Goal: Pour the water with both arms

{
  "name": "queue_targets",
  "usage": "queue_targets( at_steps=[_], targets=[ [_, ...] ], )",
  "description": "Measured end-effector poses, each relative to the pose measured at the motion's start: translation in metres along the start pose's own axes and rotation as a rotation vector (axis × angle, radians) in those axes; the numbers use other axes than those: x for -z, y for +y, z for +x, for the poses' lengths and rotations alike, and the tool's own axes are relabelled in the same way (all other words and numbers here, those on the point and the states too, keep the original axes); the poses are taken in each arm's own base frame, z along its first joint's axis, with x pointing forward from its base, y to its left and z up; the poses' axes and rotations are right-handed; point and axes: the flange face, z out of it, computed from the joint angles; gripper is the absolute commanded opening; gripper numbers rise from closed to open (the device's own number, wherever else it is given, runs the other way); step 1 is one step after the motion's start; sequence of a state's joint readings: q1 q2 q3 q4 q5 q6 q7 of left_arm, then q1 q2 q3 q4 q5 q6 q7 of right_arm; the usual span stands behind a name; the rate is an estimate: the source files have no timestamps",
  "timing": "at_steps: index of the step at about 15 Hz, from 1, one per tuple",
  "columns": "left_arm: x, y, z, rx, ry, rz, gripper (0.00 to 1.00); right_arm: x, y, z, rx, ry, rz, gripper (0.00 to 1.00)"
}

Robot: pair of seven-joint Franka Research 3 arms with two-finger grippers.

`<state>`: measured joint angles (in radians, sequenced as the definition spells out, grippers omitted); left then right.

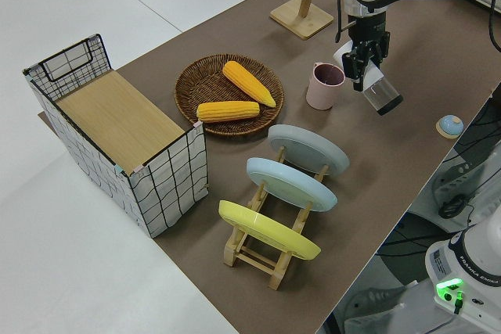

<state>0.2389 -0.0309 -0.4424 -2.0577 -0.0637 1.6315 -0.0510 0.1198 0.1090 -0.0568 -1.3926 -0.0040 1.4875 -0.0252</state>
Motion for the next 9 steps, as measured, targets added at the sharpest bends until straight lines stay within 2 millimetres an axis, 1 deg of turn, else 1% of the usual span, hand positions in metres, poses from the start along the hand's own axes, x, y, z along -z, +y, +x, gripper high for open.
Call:
queue_targets(
  at_steps=[9],
  targets=[
    [-0.0007, -0.0001, 0.0009, 0.008, -0.002, -0.001, 0.00, 0.0000, 0.0000, 0.0000, 0.000, 0.000, 0.000, 0.987]
  ],
)
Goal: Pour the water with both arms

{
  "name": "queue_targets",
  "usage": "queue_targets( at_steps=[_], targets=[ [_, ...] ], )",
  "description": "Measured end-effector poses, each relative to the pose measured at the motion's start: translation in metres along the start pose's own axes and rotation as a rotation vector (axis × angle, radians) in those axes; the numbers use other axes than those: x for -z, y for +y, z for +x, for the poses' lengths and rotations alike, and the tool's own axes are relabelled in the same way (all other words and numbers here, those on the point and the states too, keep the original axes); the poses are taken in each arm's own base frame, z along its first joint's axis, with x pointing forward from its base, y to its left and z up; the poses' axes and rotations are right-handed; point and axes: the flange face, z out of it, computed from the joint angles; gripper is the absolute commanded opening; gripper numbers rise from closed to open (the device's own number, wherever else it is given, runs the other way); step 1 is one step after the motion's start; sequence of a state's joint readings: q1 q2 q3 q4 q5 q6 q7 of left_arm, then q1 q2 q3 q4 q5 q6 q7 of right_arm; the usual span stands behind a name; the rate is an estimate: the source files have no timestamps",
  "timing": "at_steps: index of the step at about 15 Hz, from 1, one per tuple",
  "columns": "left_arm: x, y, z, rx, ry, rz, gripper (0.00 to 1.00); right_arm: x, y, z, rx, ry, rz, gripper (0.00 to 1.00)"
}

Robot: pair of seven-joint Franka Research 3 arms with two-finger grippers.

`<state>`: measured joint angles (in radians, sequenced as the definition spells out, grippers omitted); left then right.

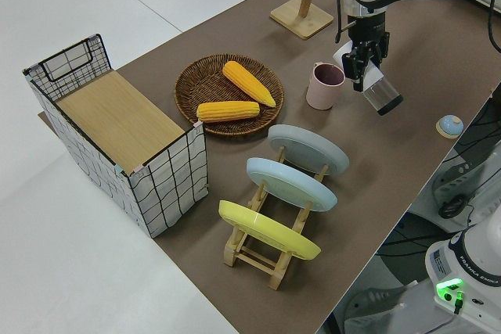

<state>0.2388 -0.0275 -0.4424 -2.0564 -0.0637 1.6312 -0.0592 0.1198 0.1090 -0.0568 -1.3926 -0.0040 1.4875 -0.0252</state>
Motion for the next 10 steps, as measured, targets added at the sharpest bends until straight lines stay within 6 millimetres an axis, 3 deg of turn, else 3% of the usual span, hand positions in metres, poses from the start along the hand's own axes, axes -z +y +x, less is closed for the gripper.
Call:
queue_targets(
  at_steps=[7, 10],
  targets=[
    [0.001, 0.002, 0.004, 0.009, 0.106, -0.004, 0.00, 0.000, 0.000, 0.000, 0.000, 0.000, 0.000, 0.987],
    [0.001, 0.000, -0.013, 0.018, 0.180, -0.022, 0.00, 0.000, 0.000, 0.000, 0.000, 0.000, 0.000, 0.990]
  ],
)
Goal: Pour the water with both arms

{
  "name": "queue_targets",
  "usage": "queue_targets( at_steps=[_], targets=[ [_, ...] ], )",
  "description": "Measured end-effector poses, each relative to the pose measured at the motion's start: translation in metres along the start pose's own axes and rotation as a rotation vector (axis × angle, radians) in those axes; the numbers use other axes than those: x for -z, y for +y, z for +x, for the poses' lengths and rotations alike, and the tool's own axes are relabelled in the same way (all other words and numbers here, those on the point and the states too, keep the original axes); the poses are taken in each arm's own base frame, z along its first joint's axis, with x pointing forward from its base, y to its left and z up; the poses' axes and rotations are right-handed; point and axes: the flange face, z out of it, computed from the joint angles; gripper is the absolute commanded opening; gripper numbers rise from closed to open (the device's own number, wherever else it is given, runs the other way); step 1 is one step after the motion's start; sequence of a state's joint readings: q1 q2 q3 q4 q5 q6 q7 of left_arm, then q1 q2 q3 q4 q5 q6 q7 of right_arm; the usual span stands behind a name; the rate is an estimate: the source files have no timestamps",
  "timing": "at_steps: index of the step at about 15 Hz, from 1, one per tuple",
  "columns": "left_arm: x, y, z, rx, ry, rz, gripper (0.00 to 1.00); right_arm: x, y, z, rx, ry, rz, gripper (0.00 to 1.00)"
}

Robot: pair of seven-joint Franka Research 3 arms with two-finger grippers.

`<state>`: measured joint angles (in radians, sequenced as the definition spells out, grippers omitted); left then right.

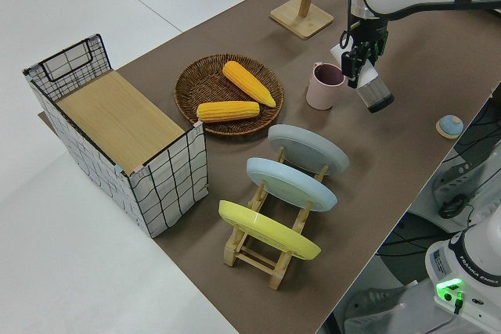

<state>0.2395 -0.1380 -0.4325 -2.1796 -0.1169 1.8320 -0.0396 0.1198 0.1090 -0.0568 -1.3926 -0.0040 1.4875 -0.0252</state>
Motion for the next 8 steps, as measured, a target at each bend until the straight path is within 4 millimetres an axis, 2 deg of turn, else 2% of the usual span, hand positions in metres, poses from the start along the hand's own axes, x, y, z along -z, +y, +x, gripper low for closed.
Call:
queue_targets(
  at_steps=[3, 8],
  targets=[
    [0.002, -0.003, -0.020, 0.027, 0.100, -0.019, 0.00, 0.000, 0.000, 0.000, 0.000, 0.000, 0.000, 0.987],
    [-0.016, -0.006, -0.037, 0.046, 0.162, -0.010, 0.00, 0.000, 0.000, 0.000, 0.000, 0.000, 0.000, 0.987]
  ],
)
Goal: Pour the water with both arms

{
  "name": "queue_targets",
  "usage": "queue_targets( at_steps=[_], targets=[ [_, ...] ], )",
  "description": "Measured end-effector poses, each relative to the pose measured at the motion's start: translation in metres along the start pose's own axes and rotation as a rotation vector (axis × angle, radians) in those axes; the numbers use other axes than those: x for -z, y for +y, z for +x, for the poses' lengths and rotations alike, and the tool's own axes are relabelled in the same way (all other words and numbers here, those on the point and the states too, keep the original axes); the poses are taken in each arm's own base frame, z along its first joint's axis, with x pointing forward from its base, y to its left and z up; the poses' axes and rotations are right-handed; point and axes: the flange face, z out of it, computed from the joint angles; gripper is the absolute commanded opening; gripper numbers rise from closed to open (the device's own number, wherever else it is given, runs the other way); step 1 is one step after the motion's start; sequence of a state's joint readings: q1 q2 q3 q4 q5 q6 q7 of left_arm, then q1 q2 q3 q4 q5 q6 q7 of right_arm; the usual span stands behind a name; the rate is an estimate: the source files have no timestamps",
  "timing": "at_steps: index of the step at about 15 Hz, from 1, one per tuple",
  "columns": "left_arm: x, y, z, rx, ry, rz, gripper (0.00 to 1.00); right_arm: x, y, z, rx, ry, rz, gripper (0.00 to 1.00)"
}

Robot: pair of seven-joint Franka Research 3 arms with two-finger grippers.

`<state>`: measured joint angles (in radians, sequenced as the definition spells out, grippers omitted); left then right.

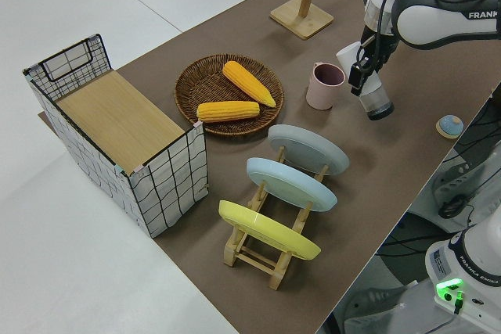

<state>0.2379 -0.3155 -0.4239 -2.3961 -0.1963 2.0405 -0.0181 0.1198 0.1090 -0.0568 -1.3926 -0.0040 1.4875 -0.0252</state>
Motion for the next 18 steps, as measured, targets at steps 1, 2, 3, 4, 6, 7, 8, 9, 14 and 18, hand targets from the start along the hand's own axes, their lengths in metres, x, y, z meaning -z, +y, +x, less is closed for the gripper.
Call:
queue_targets(
  at_steps=[1, 2, 3, 4, 6, 7, 8, 9, 14, 18],
  targets=[
    [-0.001, 0.000, -0.001, 0.001, 0.003, 0.001, 0.00, 0.000, 0.000, 0.000, 0.000, 0.000, 0.000, 0.987],
    [0.000, -0.001, -0.001, 0.002, 0.006, 0.001, 0.00, 0.000, 0.000, 0.000, 0.000, 0.000, 0.000, 0.987],
    [0.001, -0.002, 0.000, 0.005, 0.012, 0.000, 0.00, 0.000, 0.000, 0.000, 0.000, 0.000, 0.000, 0.987],
    [0.003, -0.004, 0.001, 0.009, 0.026, -0.001, 0.00, 0.000, 0.000, 0.000, 0.000, 0.000, 0.000, 0.987],
    [0.010, -0.013, 0.006, 0.030, 0.073, -0.008, 0.00, 0.000, 0.000, 0.000, 0.000, 0.000, 0.000, 0.987],
    [0.015, -0.020, 0.008, 0.044, 0.101, -0.011, 0.00, 0.000, 0.000, 0.000, 0.000, 0.000, 0.000, 0.987],
    [0.020, -0.027, 0.011, 0.059, 0.131, -0.014, 0.00, 0.000, 0.000, 0.000, 0.000, 0.000, 0.000, 0.987],
    [0.026, -0.035, 0.013, 0.076, 0.167, -0.015, 0.00, 0.000, 0.000, 0.000, 0.000, 0.000, 0.000, 0.987],
    [0.064, -0.065, 0.025, 0.138, 0.391, -0.005, 0.00, 0.000, 0.000, 0.000, 0.000, 0.000, 0.000, 0.987],
    [0.109, -0.093, 0.037, 0.195, 0.577, 0.013, 0.00, 0.000, 0.000, 0.000, 0.000, 0.000, 0.000, 0.987]
  ],
)
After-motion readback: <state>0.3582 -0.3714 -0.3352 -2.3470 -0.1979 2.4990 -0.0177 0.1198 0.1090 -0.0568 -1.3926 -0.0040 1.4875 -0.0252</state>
